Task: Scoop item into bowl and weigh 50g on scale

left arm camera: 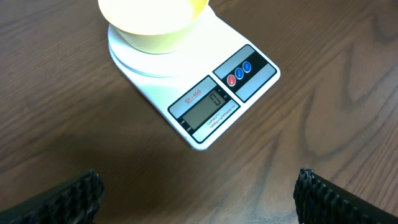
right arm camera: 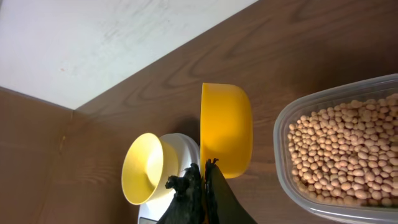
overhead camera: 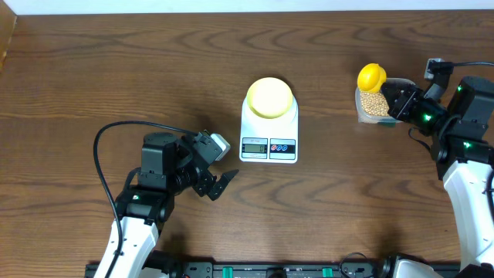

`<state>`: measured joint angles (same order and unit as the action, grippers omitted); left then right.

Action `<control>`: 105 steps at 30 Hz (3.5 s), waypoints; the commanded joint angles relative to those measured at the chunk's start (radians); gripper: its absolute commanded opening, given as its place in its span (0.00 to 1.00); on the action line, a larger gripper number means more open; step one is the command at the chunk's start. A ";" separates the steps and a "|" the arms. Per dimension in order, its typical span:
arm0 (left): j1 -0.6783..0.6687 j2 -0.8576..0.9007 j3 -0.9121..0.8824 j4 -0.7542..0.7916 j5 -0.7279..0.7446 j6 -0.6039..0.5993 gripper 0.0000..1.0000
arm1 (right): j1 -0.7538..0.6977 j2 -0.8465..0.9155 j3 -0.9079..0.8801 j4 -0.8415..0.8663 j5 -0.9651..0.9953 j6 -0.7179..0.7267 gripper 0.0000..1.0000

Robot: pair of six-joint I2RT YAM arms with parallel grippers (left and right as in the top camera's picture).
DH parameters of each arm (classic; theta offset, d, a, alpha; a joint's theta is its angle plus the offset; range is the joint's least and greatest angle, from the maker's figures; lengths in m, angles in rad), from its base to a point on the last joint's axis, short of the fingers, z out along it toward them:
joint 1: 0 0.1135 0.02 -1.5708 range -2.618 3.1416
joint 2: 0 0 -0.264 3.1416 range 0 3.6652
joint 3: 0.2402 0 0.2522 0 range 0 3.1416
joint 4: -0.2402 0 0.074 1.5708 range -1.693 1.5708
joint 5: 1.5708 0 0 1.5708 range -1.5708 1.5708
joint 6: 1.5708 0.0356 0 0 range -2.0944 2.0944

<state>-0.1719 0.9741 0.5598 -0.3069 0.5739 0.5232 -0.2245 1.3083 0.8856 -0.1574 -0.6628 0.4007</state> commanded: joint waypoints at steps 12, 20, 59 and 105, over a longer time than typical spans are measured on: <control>0.004 -0.008 0.010 -0.002 -0.002 -0.008 1.00 | -0.003 -0.001 0.026 0.000 0.010 -0.025 0.01; 0.004 -0.008 0.010 0.018 -0.009 -0.001 0.99 | -0.003 -0.001 0.026 -0.001 0.010 -0.029 0.01; 0.004 -0.008 0.010 0.024 -0.009 -0.002 0.99 | -0.004 -0.001 0.026 -0.011 0.005 -0.047 0.01; 0.004 -0.008 0.010 0.024 -0.010 -0.002 0.99 | -0.030 -0.003 0.151 -0.266 0.002 -0.245 0.01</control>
<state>-0.1719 0.9741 0.5598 -0.2813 0.5697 0.5232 -0.2523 1.3083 0.9749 -0.3866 -0.7330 0.2409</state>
